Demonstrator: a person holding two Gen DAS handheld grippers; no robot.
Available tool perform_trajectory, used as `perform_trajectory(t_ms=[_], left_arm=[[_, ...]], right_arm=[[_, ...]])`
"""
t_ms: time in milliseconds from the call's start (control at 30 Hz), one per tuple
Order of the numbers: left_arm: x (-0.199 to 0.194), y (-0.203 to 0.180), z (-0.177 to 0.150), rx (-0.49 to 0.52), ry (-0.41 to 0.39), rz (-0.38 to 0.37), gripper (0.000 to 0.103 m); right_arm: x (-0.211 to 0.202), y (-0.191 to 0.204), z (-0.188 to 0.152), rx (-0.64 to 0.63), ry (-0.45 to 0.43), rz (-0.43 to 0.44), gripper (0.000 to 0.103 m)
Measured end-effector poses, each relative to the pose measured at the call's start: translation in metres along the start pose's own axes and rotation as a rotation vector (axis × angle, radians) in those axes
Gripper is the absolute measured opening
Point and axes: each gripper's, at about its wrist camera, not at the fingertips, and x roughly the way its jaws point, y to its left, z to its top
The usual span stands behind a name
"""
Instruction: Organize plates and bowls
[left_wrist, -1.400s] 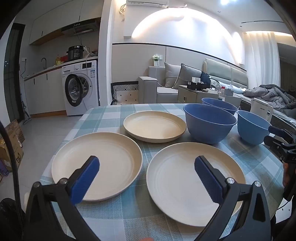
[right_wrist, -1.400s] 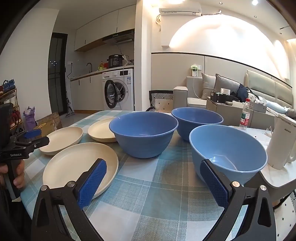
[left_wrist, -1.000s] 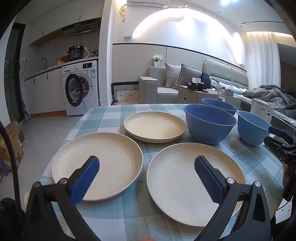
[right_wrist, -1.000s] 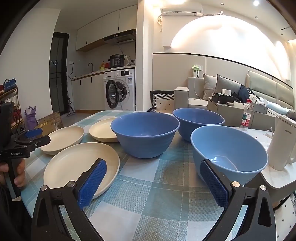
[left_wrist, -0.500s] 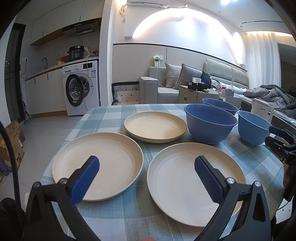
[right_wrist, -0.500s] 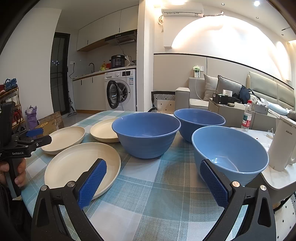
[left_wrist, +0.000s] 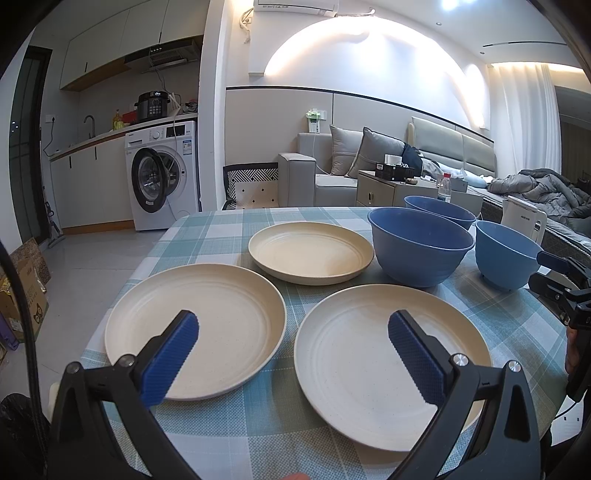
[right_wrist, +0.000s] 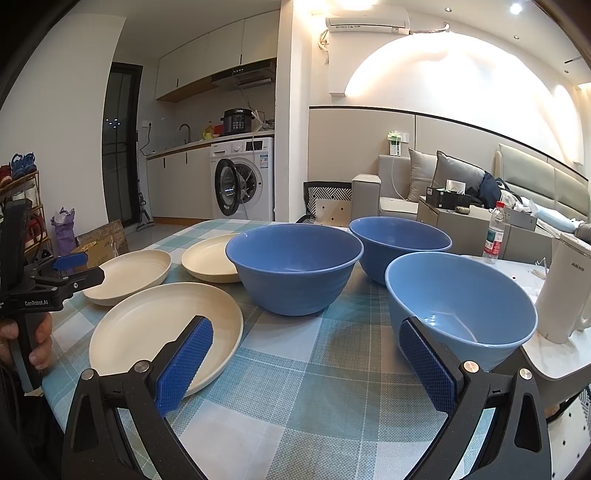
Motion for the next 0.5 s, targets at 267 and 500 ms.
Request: perform_trajectory(t_ms=[267,500], left_arm=[[0.0000,-0.0001,-0.0001,0.001,0.000,0.000,0.103],[0.0000,0.0001,-0.0001,0.000,0.000,0.000,0.103]], right_arm=[[-0.0007,-0.0002,0.0006,-0.002,-0.002,0.001,0.103],[-0.0002,0.0044,0.0000,-0.006,-0.002,0.004,0.103]])
